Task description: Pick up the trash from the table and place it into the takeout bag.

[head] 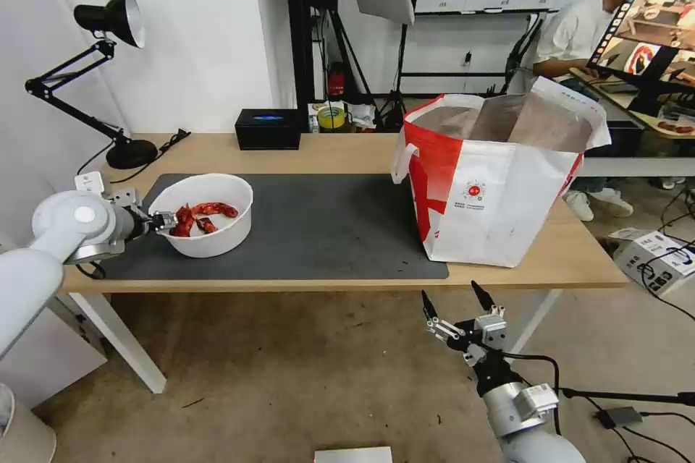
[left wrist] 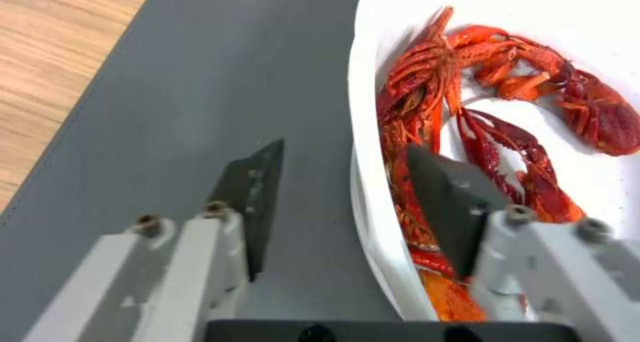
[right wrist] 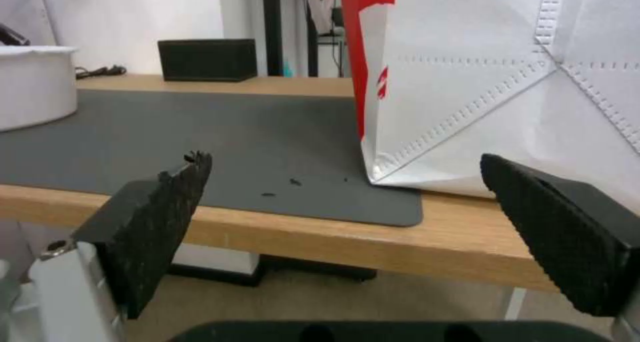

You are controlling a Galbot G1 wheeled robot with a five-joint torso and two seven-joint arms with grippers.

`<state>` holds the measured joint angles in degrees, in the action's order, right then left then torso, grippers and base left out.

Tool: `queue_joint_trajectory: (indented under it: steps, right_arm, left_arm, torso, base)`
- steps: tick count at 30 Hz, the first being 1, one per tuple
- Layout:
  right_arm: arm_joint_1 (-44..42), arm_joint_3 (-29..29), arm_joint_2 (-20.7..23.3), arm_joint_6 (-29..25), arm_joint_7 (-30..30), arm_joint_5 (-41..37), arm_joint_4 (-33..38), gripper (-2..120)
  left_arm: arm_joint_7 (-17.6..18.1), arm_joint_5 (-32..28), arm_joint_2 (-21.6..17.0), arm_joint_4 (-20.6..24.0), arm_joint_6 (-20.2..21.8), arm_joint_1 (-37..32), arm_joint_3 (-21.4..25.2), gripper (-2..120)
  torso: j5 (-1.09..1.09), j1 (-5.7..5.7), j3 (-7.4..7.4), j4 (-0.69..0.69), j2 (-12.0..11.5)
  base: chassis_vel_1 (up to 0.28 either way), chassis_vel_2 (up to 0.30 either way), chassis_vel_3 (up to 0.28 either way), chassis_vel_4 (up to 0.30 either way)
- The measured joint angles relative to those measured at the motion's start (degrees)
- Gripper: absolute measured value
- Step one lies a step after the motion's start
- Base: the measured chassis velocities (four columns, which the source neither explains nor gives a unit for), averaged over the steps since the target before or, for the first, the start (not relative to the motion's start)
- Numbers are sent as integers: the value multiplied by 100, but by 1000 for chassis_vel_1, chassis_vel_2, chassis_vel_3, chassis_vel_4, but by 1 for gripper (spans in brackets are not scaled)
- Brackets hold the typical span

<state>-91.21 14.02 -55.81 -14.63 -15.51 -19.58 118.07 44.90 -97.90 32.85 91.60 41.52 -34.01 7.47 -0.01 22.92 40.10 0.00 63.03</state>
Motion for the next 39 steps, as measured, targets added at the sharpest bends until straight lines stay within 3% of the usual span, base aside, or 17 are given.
queue_joint_trajectory:
  steps: [8, 14, 22, 29, 39]
  right_arm:
    - [0, 0, 0, 0, 0, 0, 0, 100]
    - [0, 0, 0, 0, 0, 0, 0, 100]
    - [0, 0, 0, 0, 0, 0, 0, 100]
    - [0, 0, 0, 0, 0, 0, 0, 100]
    - [0, 0, 0, 0, 0, 0, 0, 100]
  left_arm:
    - [2, -33, -6, -6, -21, -34, 13, 17]
    - [2, -44, 1, -7, -116, -53, 47, 0]
    - [1, -148, 6, 159, -259, -52, 172, 0]
    - [-9, -392, 5, 656, -353, 306, 155, 0]
    - [260, -1065, 181, 1253, -519, 1921, -873, 0]
  torso:
    - [1, -1, 0, 0, 0]
    - [1, 0, 0, -1, 0]
    - [1, 0, 0, 0, 0]
    - [2, 0, 0, 0, 0]
    - [3, 0, 0, 0, 0]
  base:
    - [0, 0, 0, 0]
    - [0, 0, 0, 0]
    - [0, 0, 0, 0]
    - [0, 0, 0, 0]
    - [0, 0, 0, 0]
